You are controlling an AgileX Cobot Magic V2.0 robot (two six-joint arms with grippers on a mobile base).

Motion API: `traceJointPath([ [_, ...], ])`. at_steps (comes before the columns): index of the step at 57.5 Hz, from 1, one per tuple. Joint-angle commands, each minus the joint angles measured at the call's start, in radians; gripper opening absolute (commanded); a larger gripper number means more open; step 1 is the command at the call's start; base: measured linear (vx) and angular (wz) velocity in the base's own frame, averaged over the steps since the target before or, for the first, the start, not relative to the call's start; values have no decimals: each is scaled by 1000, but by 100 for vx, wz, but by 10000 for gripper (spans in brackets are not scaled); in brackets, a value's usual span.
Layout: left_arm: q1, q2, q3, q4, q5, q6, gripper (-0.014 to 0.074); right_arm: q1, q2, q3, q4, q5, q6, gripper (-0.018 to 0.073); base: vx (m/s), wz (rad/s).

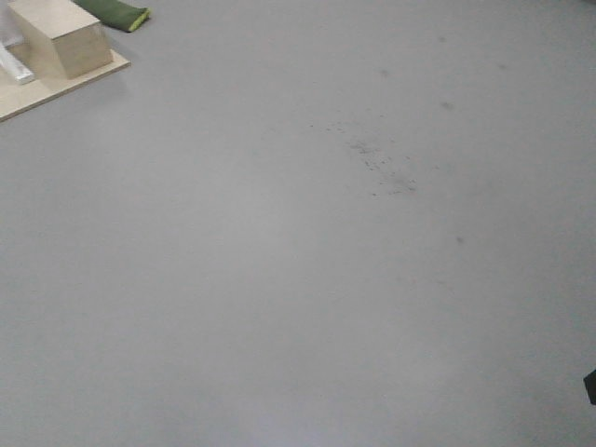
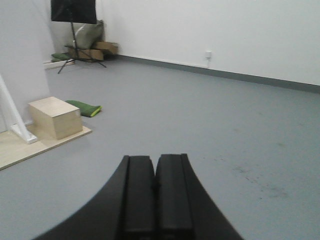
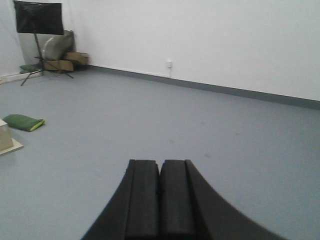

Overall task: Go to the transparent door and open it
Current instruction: 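Drive up to the white-framed glass sliding door on the wooden platform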

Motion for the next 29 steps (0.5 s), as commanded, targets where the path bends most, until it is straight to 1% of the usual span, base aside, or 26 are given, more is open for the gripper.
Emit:
traceJointPath([
  [1,-7,7,8,-3,-84,-3,-6,3,-6,4,-7,-78,0,-6,53,66],
  [29,-7,7,8,-3,-84,-3,-6,3,-6,4,-7,-78,0,-6,54,63],
])
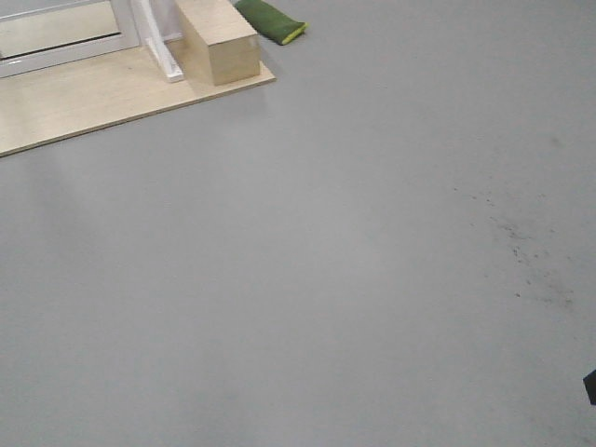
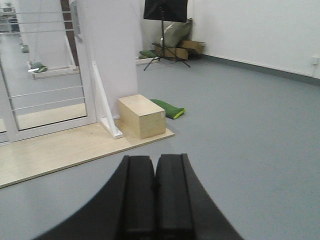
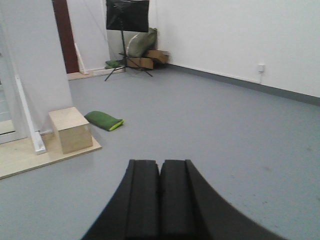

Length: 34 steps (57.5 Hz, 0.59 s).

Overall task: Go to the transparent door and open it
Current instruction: 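Drive up to the white-framed glass sliding door on the wooden platform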

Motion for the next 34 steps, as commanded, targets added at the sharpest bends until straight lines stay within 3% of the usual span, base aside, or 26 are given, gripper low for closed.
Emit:
traceJointPath([
  [1,-7,7,8,-3,-84,-3,-6,3,-6,4,-7,-78,0,-6,54,58],
  [34,-7,7,8,-3,-84,-3,-6,3,-6,4,-7,-78,0,-6,55,50],
])
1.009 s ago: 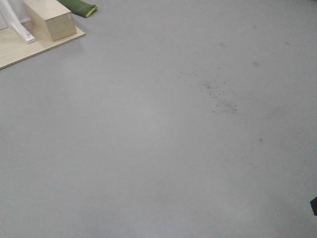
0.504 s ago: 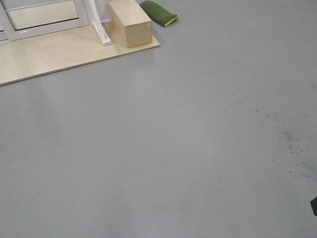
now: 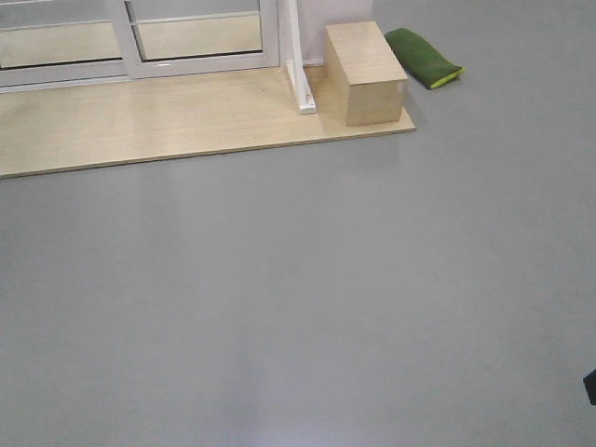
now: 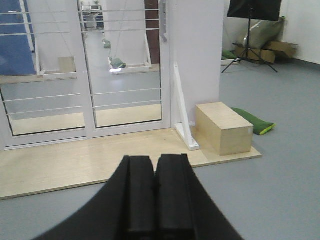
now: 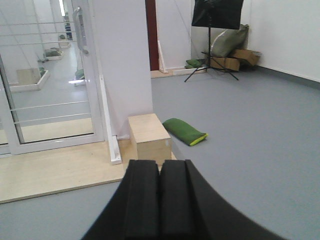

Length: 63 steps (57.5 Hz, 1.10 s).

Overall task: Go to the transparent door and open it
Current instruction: 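Drive up to the white-framed glass sliding door on the wooden platform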

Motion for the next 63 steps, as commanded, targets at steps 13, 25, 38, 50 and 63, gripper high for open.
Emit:
traceJointPath([
  [13,-7,7,8,-3,-84,-3,-6,3,-6,4,-7,-78,0,-6,56,33],
  [25,-7,7,8,-3,-84,-3,-6,3,-6,4,-7,-78,0,-6,57,28],
  [38,-7,7,8,-3,-84,-3,-6,3,-6,4,-7,-78,0,-6,57,20],
  [50,-7,7,8,-3,-84,-3,-6,3,-6,4,-7,-78,0,-6,59,14],
  [63,-7,7,8,-3,-84,-3,-6,3,-6,4,-7,-78,0,-6,59,7],
])
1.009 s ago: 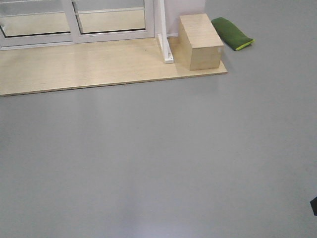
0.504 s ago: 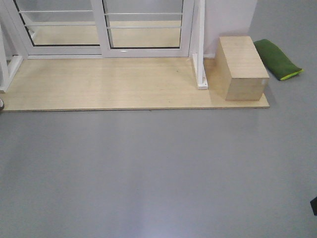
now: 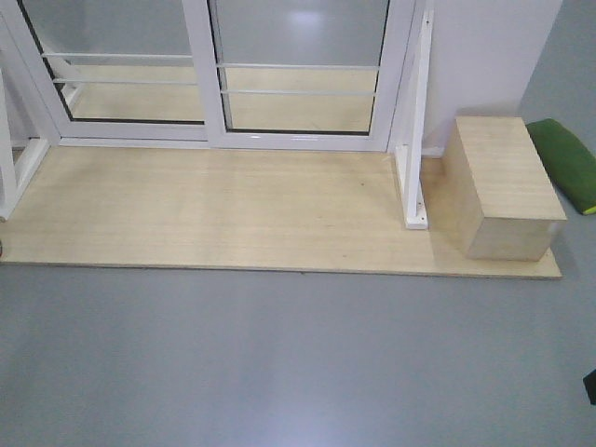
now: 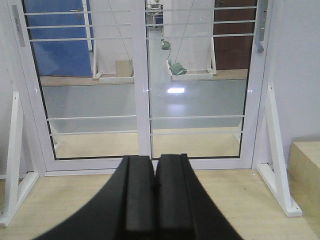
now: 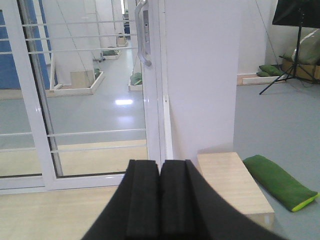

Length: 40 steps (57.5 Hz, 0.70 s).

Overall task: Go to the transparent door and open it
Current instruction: 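Drive up to the white-framed glass sliding door on the wooden platform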

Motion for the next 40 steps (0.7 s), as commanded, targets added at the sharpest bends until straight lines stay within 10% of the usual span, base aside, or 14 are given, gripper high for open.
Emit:
traceJointPath([
  [1,-7,7,8,-3,-84,-3,-6,3,-6,4,-7,-78,0,-6,58,4],
  [40,-7,7,8,-3,-84,-3,-6,3,-6,4,-7,-78,0,-6,56,2],
])
